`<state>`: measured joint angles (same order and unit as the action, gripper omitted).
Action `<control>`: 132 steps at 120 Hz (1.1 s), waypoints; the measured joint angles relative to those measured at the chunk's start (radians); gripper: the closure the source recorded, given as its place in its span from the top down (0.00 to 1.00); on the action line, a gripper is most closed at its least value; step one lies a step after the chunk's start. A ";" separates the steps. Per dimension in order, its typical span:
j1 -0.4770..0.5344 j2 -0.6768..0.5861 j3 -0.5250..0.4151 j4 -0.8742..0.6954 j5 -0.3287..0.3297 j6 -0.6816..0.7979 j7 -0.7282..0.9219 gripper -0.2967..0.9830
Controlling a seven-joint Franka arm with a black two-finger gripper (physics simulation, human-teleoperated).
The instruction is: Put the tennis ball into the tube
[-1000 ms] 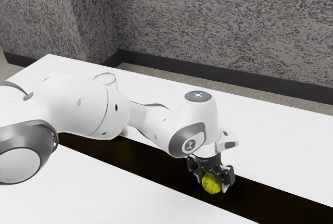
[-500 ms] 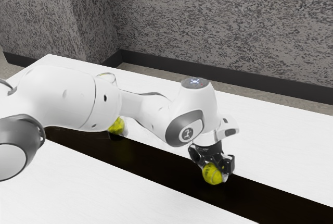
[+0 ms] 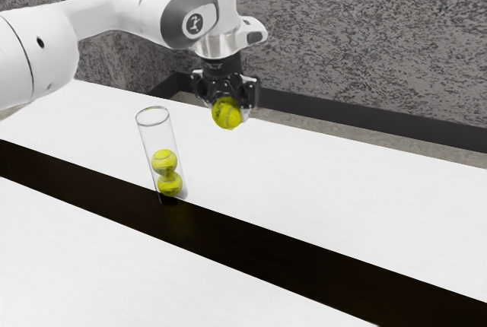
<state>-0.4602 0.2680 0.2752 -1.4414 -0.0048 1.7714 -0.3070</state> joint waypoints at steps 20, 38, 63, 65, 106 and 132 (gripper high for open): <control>0.158 0.012 0.000 0.078 0.023 -0.138 0.035 0.56; 0.324 0.054 -0.046 0.140 0.024 -0.203 0.084 0.56; 0.418 0.109 -0.100 0.201 0.021 -0.245 0.143 0.56; 0.421 0.110 -0.100 0.200 0.019 -0.246 0.147 0.56; 0.446 0.155 -0.102 0.200 -0.004 -0.204 0.222 0.56; 0.437 0.153 -0.111 0.189 -0.011 -0.144 0.254 0.67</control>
<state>-0.0227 0.4208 0.1646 -1.2525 -0.0157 1.6279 -0.0528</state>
